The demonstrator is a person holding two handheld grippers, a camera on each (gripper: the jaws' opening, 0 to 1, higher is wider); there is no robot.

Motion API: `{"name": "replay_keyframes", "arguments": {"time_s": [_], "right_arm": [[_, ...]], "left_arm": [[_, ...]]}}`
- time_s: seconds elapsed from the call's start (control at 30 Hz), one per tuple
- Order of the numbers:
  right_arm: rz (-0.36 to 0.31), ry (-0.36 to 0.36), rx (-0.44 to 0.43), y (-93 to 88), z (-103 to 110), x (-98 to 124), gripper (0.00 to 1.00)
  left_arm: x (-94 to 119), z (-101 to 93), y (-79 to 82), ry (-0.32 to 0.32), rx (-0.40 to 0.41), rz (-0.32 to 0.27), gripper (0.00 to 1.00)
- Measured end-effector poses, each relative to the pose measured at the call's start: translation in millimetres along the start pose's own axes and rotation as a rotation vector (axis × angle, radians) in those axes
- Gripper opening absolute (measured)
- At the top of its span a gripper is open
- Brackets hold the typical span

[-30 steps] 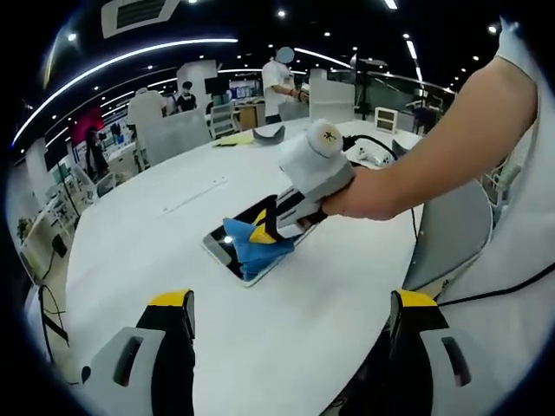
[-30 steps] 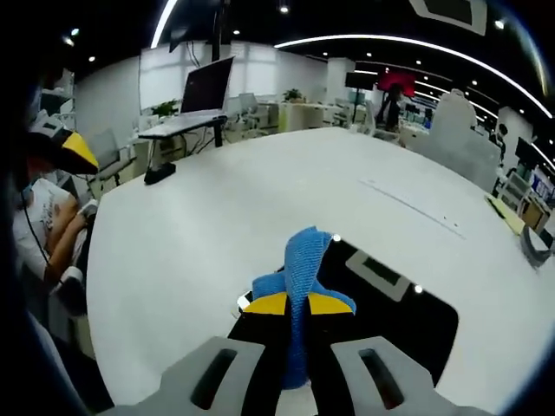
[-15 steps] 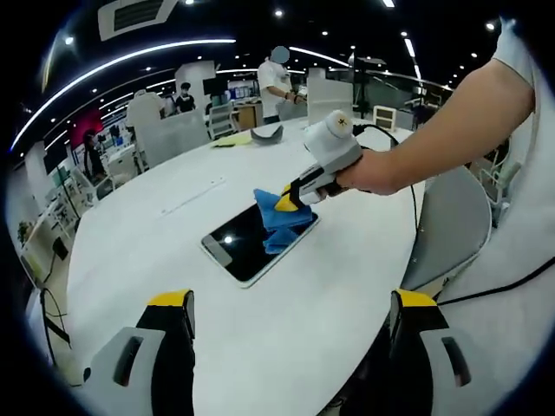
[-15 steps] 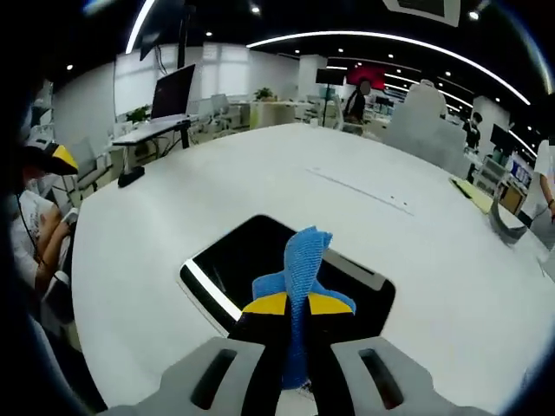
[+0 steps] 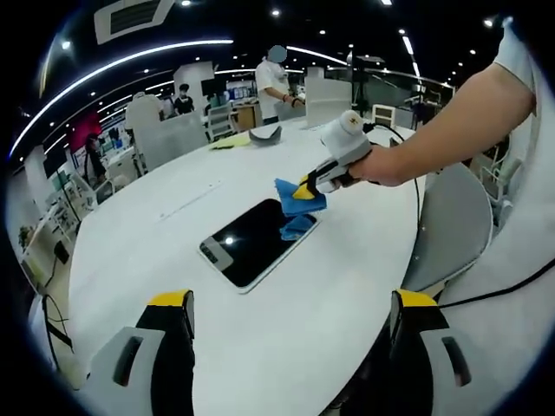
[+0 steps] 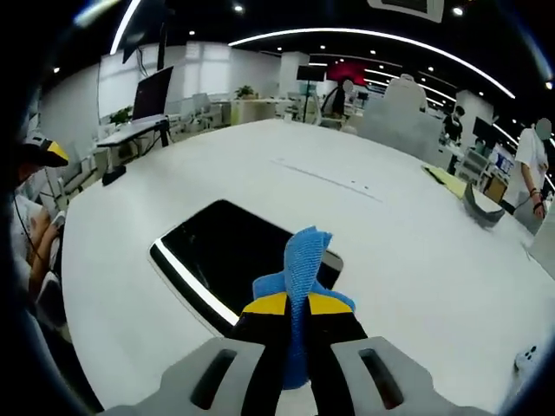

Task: Wipe the mirror surface with the cleaning cloth until all visible marks leave the cleaned area.

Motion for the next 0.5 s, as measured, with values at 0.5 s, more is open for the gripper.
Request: {"name": "replay_keyframes", "arguments": {"time_s": [0.5], "right_arm": [[0.004, -0.059, -0.028, -9.6, -41.8, 11.2, 0.02]], "left_arm": [[-4.6, -0.5, 7.9, 0.018, -0.005, 0.010, 0.95]]}}
Point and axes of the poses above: the point that each gripper's makers call its tool centre point, and the gripper's own axes: x roughly backward along the fingers, z roughly to its left, y roughly out of its top, the point moved 7 cm from there along x, roughly backward along the fingers, and after that the axes turned 2 degrees about z, right-handed, at the moved point
